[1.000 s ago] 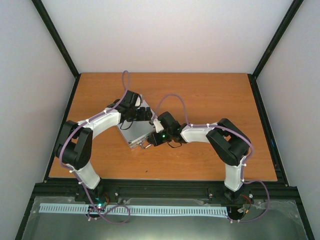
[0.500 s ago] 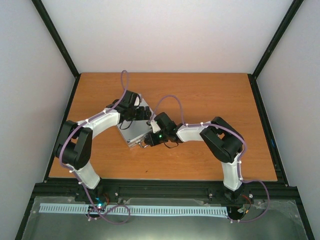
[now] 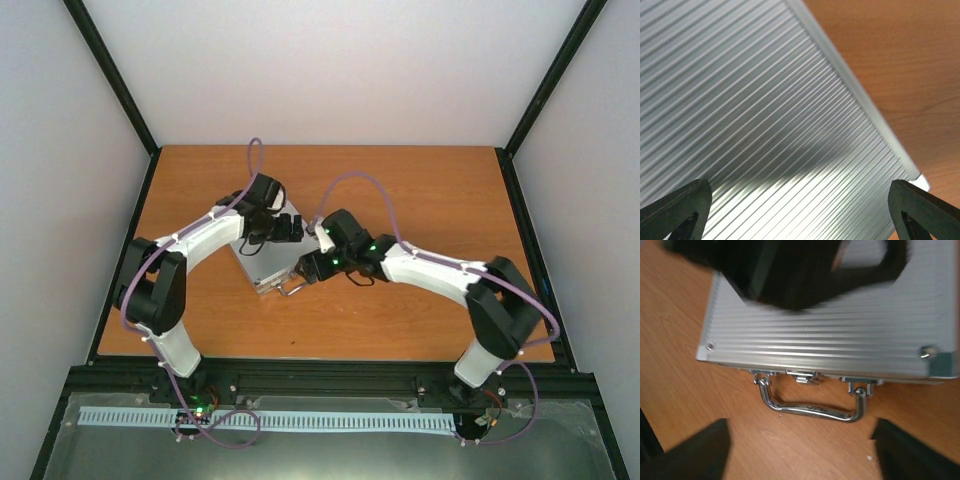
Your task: Pack up texas hold em set
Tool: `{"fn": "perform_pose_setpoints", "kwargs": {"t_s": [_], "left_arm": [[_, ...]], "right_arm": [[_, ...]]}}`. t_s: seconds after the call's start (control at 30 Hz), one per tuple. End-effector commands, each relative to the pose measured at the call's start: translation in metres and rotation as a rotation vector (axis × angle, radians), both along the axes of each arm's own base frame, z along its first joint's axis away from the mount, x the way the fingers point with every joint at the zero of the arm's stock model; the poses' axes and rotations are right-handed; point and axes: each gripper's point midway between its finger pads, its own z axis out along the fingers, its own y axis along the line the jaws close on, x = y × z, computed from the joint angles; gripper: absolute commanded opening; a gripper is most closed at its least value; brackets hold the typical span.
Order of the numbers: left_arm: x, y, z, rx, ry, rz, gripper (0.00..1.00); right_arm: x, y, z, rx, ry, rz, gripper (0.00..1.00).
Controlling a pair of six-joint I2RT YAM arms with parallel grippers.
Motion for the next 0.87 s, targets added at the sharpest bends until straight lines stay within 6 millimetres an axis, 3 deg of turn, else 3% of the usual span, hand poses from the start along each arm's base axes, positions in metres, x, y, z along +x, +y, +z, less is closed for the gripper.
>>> {"fn": "perform_pose_setpoints", "kwargs": {"t_s": [0.0,0.17,0.3,0.37,0.6,0.83], "left_arm": [[-0.031,0.016,-0.006,0.115,0.168,-0.002,1.0],[-0.005,0.02,0.061,0.14,0.03,0.023,1.0],[0.012,0.03,0.119,0.166,-0.095,0.056,1.0],[0.017,0.036,0.136,0.165,-0.127,0.072,1.0],[0.023,0.073,0.153,0.191,-0.162,0.15,1.0],[0.022,0.104,0.163,0.223,-0.184,0.209,1.0]], "right_arm": [[0.012,-0.036,0.046,-0.1,-0.141,-0.104,1.0],[0.024,-0.087,0.054,-0.227,-0.128,-0.253,1.0],[0.039,-0.12,0.073,-0.264,-0.16,-0.384,1.0],[0.044,-0.13,0.084,-0.278,-0.193,-0.425,1.0],[0.055,-0.157,0.109,-0.333,-0.259,-0.545,1.0],[0.062,-0.177,0.107,-0.395,-0.245,-0.622,1.0]]}}
